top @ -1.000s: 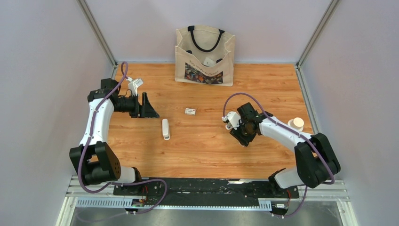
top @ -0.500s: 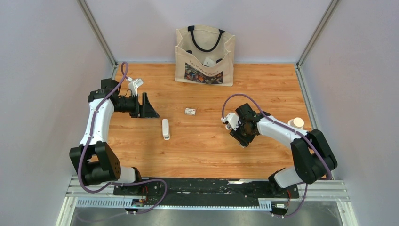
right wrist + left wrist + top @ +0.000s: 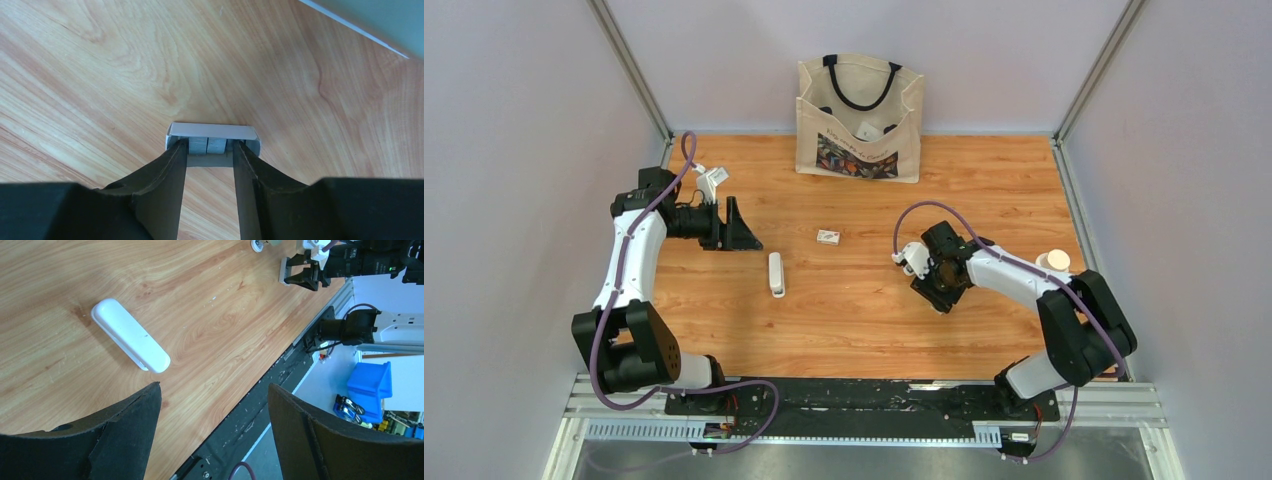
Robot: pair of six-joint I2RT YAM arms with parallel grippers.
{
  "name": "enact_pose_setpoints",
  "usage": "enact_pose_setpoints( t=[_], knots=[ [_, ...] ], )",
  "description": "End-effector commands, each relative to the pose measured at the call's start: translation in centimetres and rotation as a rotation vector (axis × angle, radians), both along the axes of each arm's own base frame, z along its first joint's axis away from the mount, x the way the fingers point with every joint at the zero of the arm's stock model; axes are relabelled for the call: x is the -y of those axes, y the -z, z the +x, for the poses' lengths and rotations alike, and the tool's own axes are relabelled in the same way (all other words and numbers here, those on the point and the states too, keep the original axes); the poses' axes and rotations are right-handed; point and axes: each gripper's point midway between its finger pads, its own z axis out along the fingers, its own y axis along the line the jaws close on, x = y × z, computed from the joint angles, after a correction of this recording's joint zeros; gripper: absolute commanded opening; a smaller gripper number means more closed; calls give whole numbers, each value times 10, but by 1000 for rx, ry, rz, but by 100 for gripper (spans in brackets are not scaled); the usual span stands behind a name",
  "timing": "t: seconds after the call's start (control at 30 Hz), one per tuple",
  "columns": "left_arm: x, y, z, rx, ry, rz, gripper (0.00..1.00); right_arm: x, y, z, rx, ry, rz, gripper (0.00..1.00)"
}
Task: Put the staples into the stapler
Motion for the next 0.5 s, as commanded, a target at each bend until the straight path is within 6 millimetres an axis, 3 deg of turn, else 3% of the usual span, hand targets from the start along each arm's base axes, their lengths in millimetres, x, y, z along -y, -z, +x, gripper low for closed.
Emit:
enact_pose_setpoints(
  t=[0.0, 0.47],
  knots=[
    [-1, -5, 2, 40, -5, -3, 86, -6, -3, 9, 32, -19, 10, 42],
    [-1, -6, 1, 45, -7, 2, 86, -5, 0, 9, 28, -19, -1, 38]
  ],
)
